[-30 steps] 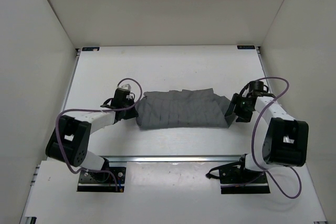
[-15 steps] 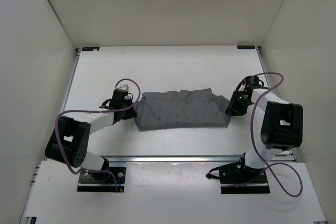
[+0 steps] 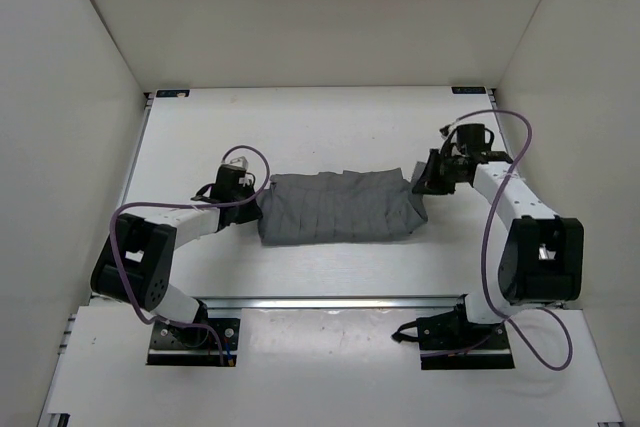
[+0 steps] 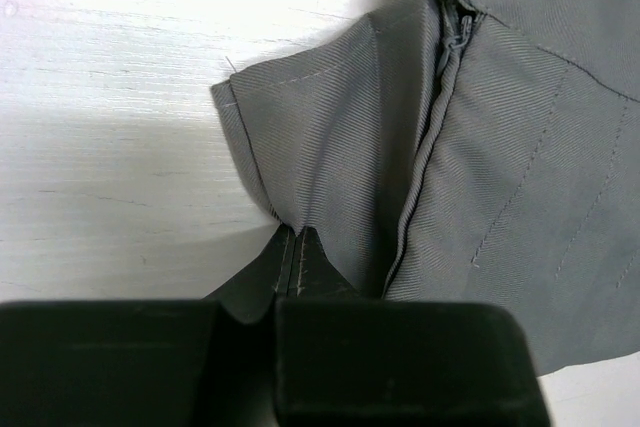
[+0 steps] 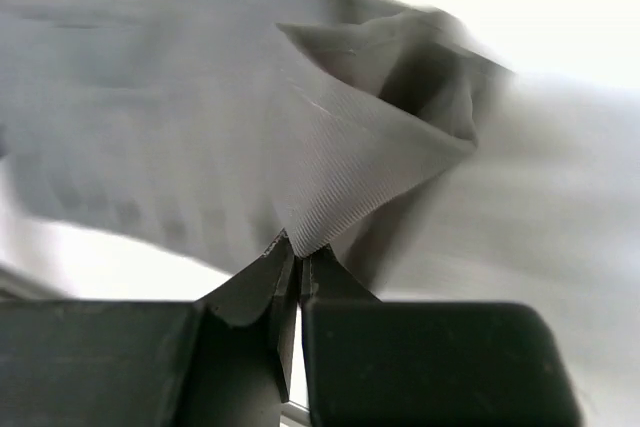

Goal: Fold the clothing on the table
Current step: Fold the skirt

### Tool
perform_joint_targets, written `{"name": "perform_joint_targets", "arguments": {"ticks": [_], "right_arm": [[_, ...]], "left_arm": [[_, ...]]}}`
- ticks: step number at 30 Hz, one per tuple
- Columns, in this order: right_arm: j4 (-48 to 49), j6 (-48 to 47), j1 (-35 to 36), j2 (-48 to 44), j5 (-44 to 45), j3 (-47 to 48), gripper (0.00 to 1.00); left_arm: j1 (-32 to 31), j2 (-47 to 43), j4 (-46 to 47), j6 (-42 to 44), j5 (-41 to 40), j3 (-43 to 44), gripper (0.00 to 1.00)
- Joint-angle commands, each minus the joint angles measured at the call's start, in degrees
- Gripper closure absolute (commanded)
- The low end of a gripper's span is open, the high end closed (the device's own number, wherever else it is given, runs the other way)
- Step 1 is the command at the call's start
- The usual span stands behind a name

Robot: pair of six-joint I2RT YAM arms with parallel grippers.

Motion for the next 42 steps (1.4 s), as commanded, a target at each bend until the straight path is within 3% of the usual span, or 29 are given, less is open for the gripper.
{"name": "perform_joint_targets", "arguments": {"ticks": [1,5,10,19,25,32,42], "right_arm": [[2.2,1.1,4.4,-4.0,-8.0,4.8,1.00],[6.1,2.8,10.9,-5.0,-12.1,6.9,1.00],[17.5,8.5,20.1,-4.2,-16.6,9.1,1.00],[30.0,15.5,37.2,6.8,-17.3,17.7,1.00],[38.7,20.8,41.3,15.2,-21.3,18.3,1.00],[42.4,23.4,43.6,21.8,-21.2,18.4,1.00],[39.1,24.6,43.7,28.8,-21.8,20.6,1.00]], "left_arm": [[-1.0,0.4,-3.4,0.5,1.6,0.1,1.00],[-0.8,0.5,-3.4,0.8,2.3,-0.1,1.00],[-0.8,0.0,-2.8,0.6,2.3,-0.8,1.00],[-0.7,-0.5,-1.1,-1.0,3.1,-2.2,1.00],[-1.3,-0.4,0.5,-2.1,3.2,-4.0,1.00],[-0.9,-1.7,2.7,-3.3,3.3,-5.9,1.00],[0.1,-4.1,3.6,-3.4,4.5,-7.6,1.00]]}}
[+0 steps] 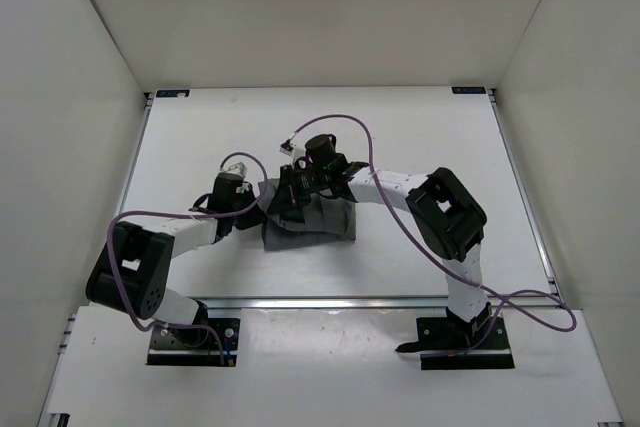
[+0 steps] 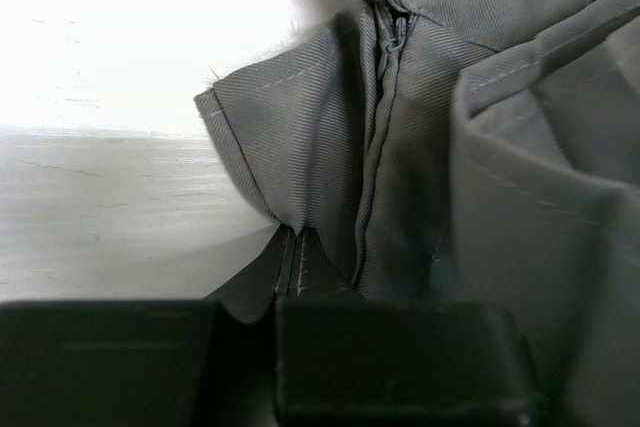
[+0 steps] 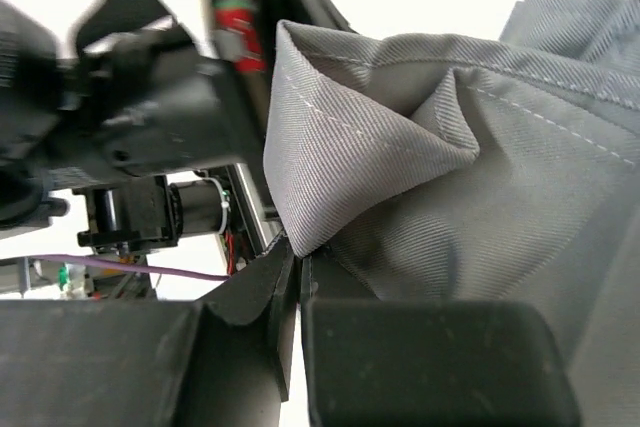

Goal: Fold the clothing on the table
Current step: Fold the skirt

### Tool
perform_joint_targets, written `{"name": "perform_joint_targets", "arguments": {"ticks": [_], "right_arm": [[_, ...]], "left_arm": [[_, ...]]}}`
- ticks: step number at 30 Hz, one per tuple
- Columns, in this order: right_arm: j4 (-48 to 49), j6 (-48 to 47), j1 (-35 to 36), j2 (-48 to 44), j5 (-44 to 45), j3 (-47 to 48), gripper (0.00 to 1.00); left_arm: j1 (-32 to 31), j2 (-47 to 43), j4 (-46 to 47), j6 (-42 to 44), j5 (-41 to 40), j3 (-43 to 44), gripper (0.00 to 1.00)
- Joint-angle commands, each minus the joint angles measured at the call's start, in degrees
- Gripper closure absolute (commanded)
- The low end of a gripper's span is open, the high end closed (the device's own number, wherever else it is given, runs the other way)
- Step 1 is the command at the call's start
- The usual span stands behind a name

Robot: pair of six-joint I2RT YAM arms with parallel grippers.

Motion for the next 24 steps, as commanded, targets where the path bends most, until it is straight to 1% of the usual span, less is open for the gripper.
{"name": "perform_joint_targets", "arguments": {"ticks": [1,4,6,9,12,15,17,18,19,20,22,23,24], "right_arm": [[0.0,0.4,0.6,-0.3,-0.7,1.8,1.00],[-5.7,-0.8,0.7,0.5,-1.4,2.3,1.00],[-5.6,-1.0,1.6,0.6,-1.8,1.8,1.00],[-9.6,-2.4,2.6,0.9,-1.7,1.6,1.00],[-10.2,-3.0,3.3,2.1,-1.5,2.0,1.00],[-9.8,-2.3,3.6,4.7,-3.8,3.1,1.00],[-10.7,-3.2,3.8,5.9,-2.3,5.2,1.00],[-11.6,-3.8,3.7,6.9,-1.9,6.1,1.00],[-12.2,-3.8,3.8,7.1,-1.5,7.2,1.00],[-12.5,-4.1,3.3,7.8,-0.6,7.3,1.00],[-13.3,-4.6,3.4,7.9,1.2,8.2,1.00],[-13.6,-4.6,3.2,8.4,2.5,8.5,1.00],[-13.8,-4.5,3.3,8.5,3.4,9.0,0.99]], "left_arm": [[0.7,-1.5,-3.2,0.3,0.6,-1.9,1.00],[1.2,-1.9,-3.4,-0.1,0.1,-1.9,1.00],[1.0,-1.7,-3.2,-0.1,-0.5,-1.3,1.00],[0.9,-1.8,-3.8,-0.2,-1.1,-1.1,1.00],[1.5,-2.1,-3.9,0.1,-1.8,-1.3,1.00],[1.9,-2.7,-4.0,-0.2,-2.2,-1.7,1.00],[2.1,-3.1,-4.2,-0.2,-2.1,-1.8,1.00],[2.2,-3.7,-4.3,0.0,-2.0,-1.9,0.97],[2.8,-4.5,-4.7,-0.2,-2.3,-1.8,0.85],[2.6,-5.4,-5.1,-0.3,-2.2,-1.4,0.80],[3.1,-7.7,-6.3,-0.4,-4.1,-1.2,0.77],[3.6,-9.7,-6.6,-0.3,-5.0,-1.6,0.72],[3.7,-11.2,-6.8,-0.5,-5.4,-1.3,0.61]]}}
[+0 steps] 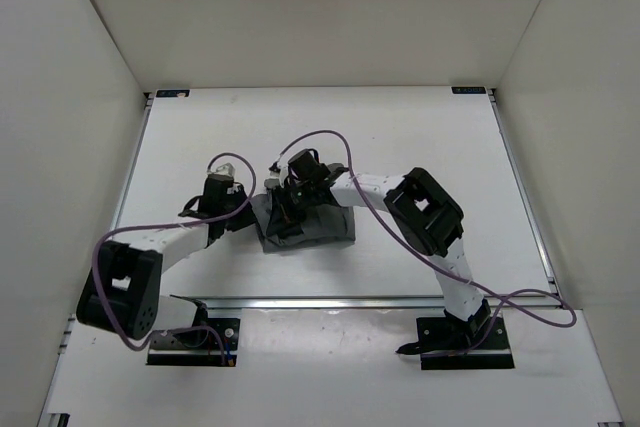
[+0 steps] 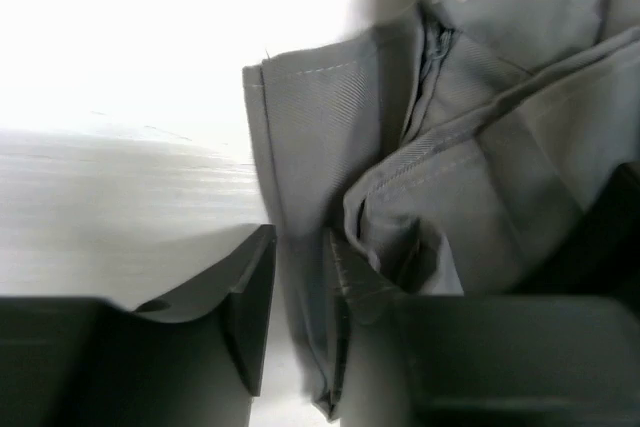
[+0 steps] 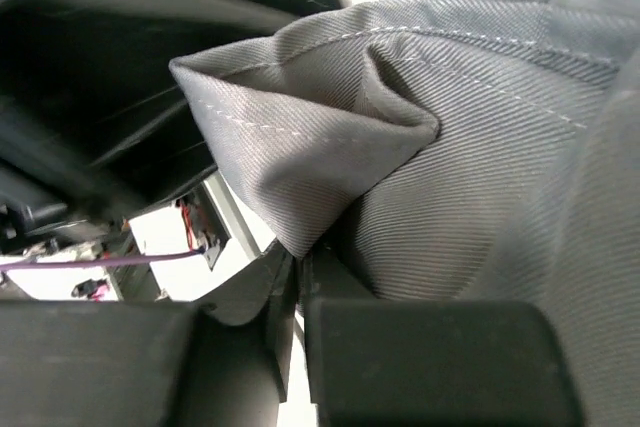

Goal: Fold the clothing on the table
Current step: Fold the skirt

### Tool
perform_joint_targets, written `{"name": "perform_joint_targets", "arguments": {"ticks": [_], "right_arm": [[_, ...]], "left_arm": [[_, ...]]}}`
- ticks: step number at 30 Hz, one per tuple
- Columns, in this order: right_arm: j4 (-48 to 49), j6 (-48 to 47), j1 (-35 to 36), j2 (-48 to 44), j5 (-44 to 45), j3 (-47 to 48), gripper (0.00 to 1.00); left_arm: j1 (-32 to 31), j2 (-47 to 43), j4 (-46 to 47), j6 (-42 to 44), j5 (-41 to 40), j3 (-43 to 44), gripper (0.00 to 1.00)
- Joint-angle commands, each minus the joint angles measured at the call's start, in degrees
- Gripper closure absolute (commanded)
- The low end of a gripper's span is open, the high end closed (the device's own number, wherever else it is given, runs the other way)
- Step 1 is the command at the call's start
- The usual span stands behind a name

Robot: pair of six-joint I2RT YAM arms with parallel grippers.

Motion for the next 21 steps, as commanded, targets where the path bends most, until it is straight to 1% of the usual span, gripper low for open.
{"name": "perform_joint_targets", "arguments": {"ticks": [1,3,5,6,7,9,10,12,13,14,15,16,17,18,19,20,21], "right_arm": [[-1.1,-1.1,-0.2,0.2,3.6,3.8,0.96],[-2.8,-2.2,-0.3,0.5,5.5,4.8,0.91],[-4.9,-3.9,-0.3,0.9,6.7,6.8,0.77],[-5.4,-4.2,-0.3,1.1,7.4,7.3,0.73],[-5.7,-4.3,-0.2,0.7,7.0,8.0,0.66],[-5.1,-5.0,-0.4,-0.1,5.3,8.7,0.55],[-4.6,-5.3,-0.8,-1.6,4.4,8.3,0.53],[-2.9,-5.6,-0.5,-5.1,5.6,6.4,0.48],[-1.2,-6.0,-0.7,-7.6,5.2,4.7,0.47],[-0.3,-6.1,-0.8,-10.9,5.0,2.2,0.43],[1.1,-5.6,-1.0,-12.5,5.6,0.9,0.37],[2.5,-5.5,-1.1,-16.3,5.4,-2.2,0.36],[3.4,-5.4,-2.2,-19.8,6.1,-4.6,0.35],[2.4,-5.6,-2.6,-21.7,8.5,-7.4,0.34],[0.9,-5.9,-3.3,-25.2,11.7,-8.9,0.34],[0.0,-6.6,-4.4,-28.4,15.1,-11.0,0.31],[-1.6,-7.6,-5.6,-29.8,16.0,-13.5,0.31]], "left_arm": [[1.3,-6.4,-2.4,-0.9,-3.1,-0.3,0.58],[2.1,-10.2,-2.6,-1.4,-4.8,-0.9,0.52],[2.6,-12.6,-3.6,-1.8,-6.2,-1.3,0.50],[2.8,-14.4,-4.2,-2.1,-6.8,-1.2,0.50],[2.8,-15.9,-4.4,-2.3,-7.1,-1.2,0.48],[3.3,-18.0,-5.7,-2.3,-8.9,-1.2,0.48],[3.6,-19.2,-6.1,-2.4,-8.9,-1.2,0.46],[4.2,-20.3,-7.7,-2.1,-9.2,-0.6,0.48],[4.5,-20.9,-7.6,-2.0,-9.0,-0.7,0.48],[4.6,-21.2,-7.7,-1.6,-9.1,-0.7,0.48],[4.7,-21.4,-8.1,-1.8,-8.8,-0.9,0.46],[4.6,-21.7,-8.2,-1.4,-8.5,-1.2,0.45],[4.6,-21.8,-8.2,-0.8,-7.6,-1.7,0.38],[4.4,-22.1,-7.7,0.1,-6.2,-1.6,0.35],[4.3,-22.3,-7.6,1.1,-5.3,-1.6,0.35],[4.3,-22.2,-8.1,1.3,-4.7,-1.7,0.33],[4.3,-22.5,-8.7,2.3,-3.4,-1.3,0.22]]}}
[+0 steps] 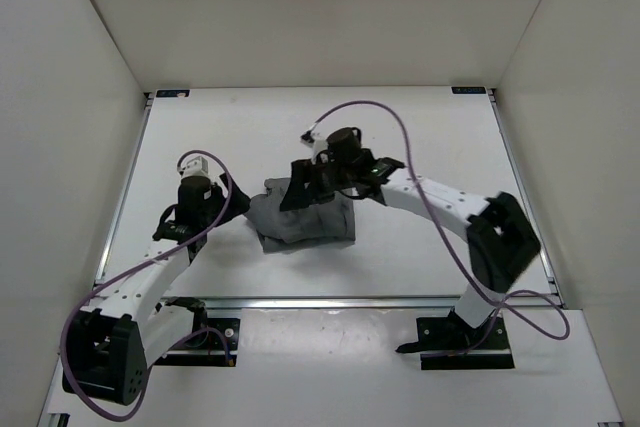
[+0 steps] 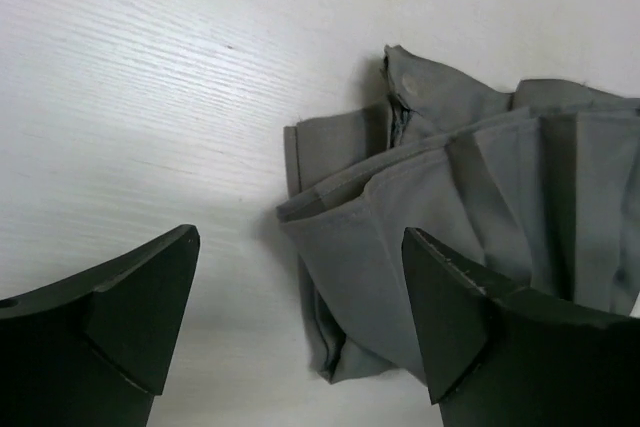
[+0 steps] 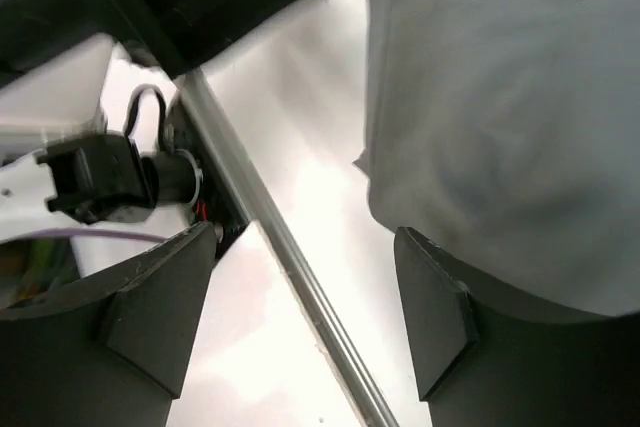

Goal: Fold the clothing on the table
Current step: Fold the skirt

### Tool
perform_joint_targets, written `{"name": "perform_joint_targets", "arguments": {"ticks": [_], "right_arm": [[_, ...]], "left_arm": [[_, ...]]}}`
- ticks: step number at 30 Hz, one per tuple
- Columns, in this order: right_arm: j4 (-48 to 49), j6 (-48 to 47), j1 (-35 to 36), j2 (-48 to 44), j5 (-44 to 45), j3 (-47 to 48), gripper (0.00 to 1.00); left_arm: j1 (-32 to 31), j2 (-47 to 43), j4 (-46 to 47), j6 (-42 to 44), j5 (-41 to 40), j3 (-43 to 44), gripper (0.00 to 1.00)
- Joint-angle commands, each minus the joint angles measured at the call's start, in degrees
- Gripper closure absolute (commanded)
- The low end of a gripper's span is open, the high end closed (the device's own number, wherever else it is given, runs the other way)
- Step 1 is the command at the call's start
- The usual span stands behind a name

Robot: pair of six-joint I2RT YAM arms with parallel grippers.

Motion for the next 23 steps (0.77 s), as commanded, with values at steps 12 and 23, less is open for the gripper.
{"name": "perform_joint_targets", "arguments": {"ticks": [12,23], "right_arm": [[-1.1,-5.8,-18.9,-28.1,8.4,-21.2,0.21],[-1.6,-8.3,-16.7,-26.1,9.3,-20.0,0.14]], "left_arm": [[-3.2,1.3,-12.9,10.6,7.4,8.0,0.02],[-2.8,-0.8,-16.7,13.6,4.2,7.8,0.01]]}}
